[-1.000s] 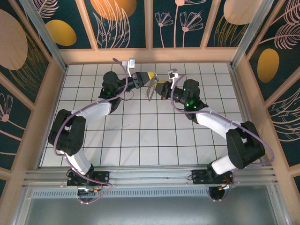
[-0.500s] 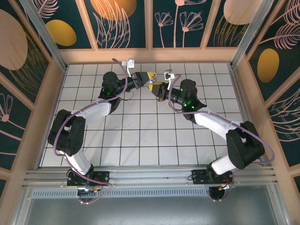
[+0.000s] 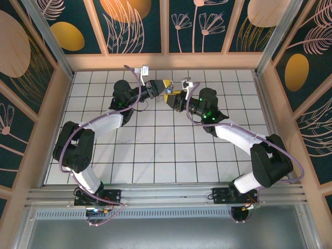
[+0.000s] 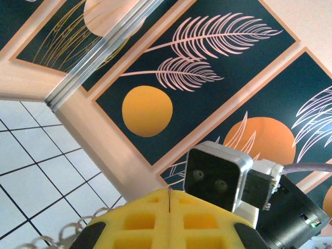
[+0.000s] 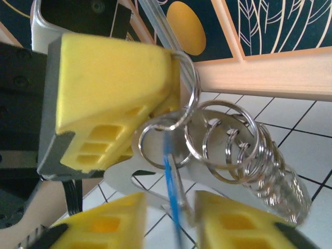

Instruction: Put the keys on the keyring

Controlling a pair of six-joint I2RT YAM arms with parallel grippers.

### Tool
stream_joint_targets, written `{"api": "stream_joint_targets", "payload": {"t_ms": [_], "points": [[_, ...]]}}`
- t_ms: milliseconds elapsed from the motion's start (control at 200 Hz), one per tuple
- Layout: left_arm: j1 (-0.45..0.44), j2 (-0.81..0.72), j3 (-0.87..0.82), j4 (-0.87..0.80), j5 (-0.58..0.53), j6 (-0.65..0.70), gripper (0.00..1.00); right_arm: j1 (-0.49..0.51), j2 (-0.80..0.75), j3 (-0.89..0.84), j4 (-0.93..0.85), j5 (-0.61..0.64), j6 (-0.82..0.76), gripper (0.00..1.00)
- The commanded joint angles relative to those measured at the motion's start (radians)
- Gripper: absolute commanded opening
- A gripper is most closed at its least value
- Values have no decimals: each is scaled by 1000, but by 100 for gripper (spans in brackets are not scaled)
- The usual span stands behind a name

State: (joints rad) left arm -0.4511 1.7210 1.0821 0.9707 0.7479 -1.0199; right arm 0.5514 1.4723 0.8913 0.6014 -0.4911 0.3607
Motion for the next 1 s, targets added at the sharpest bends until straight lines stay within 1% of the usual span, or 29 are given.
{"api": "stream_joint_targets", "payload": {"t_ms": [0, 165, 385, 621, 826, 991], "points": [[-6, -43, -10, 82, -9, 1, 0, -36, -79, -56, -11, 9, 5, 44], [-6, -37, -19, 113, -13, -11, 0, -97, -166, -126, 23, -9, 56, 47], [-7, -34, -29, 137, -12, -12, 0, -134, -208, -99, 28, -6, 106, 48], [-8, -35, -45, 161, -9, -14, 0, -136, -143, -12, 87, -2, 221, 47], [-7, -33, -50, 178, -4, -16, 0, -139, -64, 33, 197, -61, 343, 46], [-8, -30, -57, 205, 2, -30, 0, -140, -8, 56, 260, -105, 407, 44]]}}
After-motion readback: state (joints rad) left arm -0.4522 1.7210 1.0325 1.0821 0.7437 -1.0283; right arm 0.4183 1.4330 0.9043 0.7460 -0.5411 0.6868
